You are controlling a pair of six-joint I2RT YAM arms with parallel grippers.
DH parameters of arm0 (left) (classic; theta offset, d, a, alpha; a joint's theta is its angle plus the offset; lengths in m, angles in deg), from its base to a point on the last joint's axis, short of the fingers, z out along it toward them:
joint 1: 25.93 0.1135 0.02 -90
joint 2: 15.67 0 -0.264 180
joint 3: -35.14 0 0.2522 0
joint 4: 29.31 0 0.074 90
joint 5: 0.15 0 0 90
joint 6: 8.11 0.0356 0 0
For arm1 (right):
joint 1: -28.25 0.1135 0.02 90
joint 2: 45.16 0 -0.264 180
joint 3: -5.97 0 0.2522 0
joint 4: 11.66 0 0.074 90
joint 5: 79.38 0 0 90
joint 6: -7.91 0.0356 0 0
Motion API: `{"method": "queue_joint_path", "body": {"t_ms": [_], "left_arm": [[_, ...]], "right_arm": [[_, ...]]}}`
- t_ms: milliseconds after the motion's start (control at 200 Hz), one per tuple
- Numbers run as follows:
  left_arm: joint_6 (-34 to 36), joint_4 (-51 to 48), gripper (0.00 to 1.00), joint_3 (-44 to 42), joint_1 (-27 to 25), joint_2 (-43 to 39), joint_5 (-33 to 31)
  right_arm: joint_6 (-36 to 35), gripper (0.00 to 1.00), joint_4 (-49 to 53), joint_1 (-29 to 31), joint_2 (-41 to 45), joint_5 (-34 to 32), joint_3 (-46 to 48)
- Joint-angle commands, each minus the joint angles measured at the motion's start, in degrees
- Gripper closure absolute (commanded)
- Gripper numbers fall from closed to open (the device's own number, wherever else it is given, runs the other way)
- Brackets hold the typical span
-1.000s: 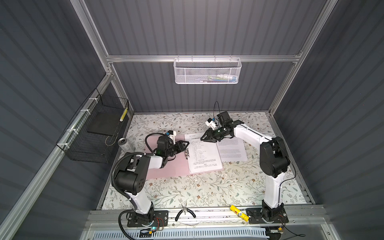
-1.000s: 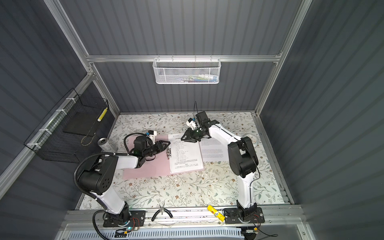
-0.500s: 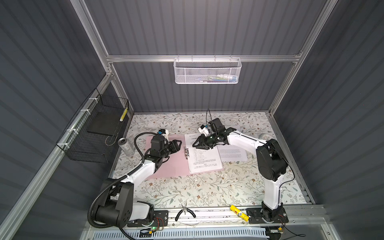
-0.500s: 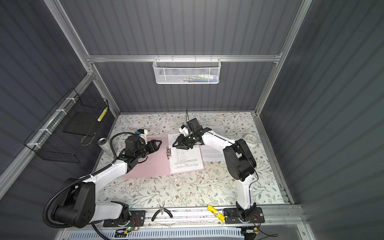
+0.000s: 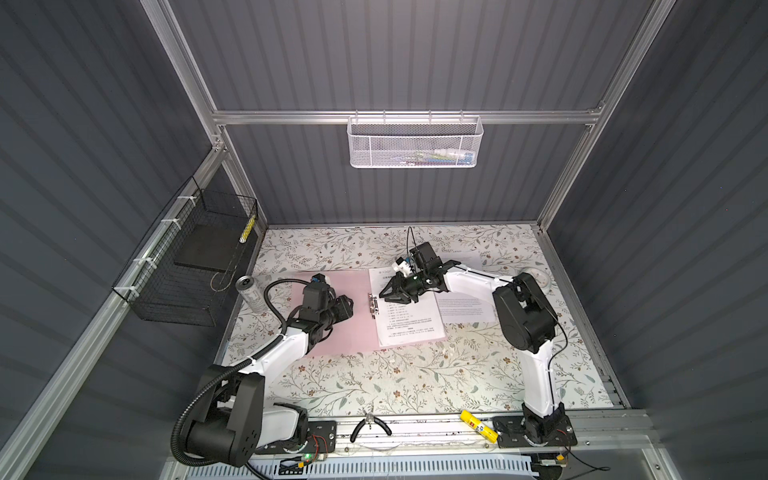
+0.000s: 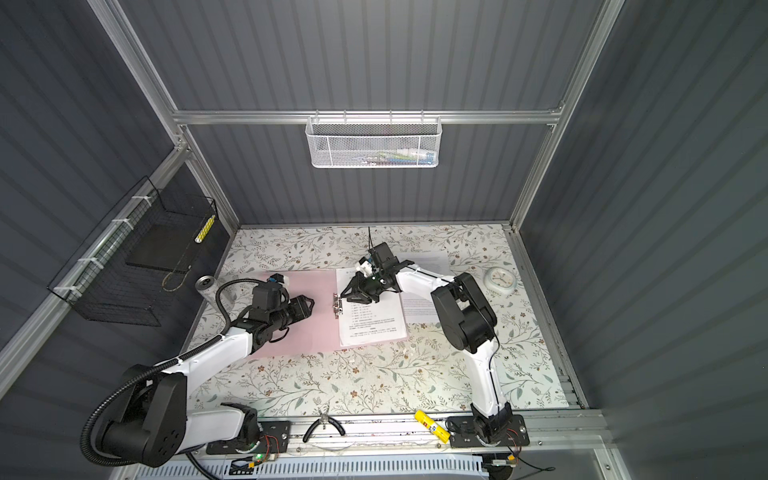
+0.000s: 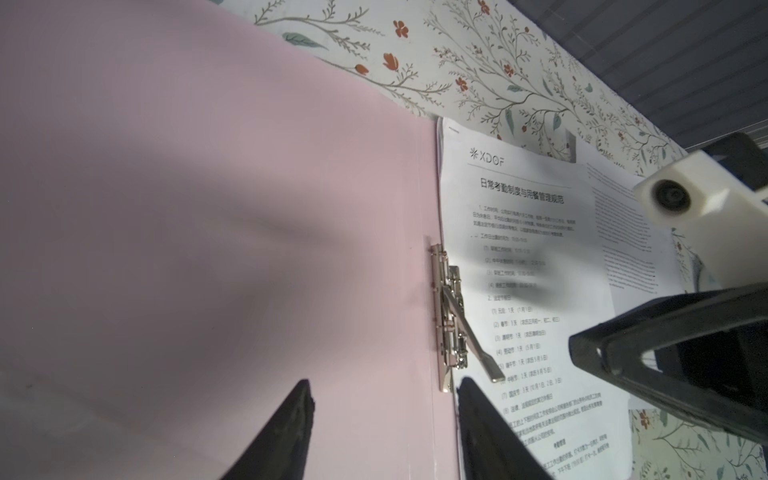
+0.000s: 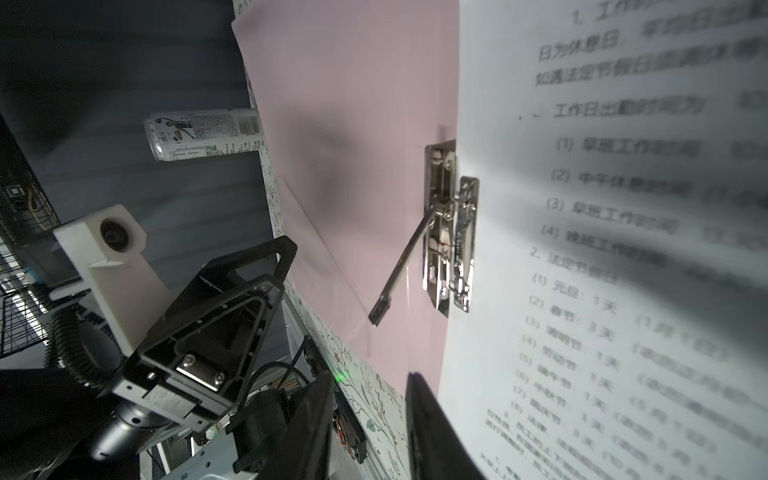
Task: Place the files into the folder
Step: 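Push the clip lever down over the sheets with the right gripper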
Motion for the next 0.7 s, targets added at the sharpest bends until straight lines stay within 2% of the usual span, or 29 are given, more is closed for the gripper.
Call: {"method": "queue_joint_path", "body": {"t_ms": [0,210,696], "left_arm": [[1.4,-1.2,0.43,-0.6,-0.4,1.8,-0.6],[1.0,1.3,0.45,-1.7,-0.4,4.0,1.3],[0.8,2.6,0.45,-2.8,-0.4,4.8,1.5]], "right_arm": [[1.7,0.72,-0.6,1.0,-1.9,3.5,-3.1],[2.5,0.78,0.1,2.0,-4.6,6.5,-5.4],[1.9,0.78,2.6,2.9,-6.6,6.3,-5.9]]}}
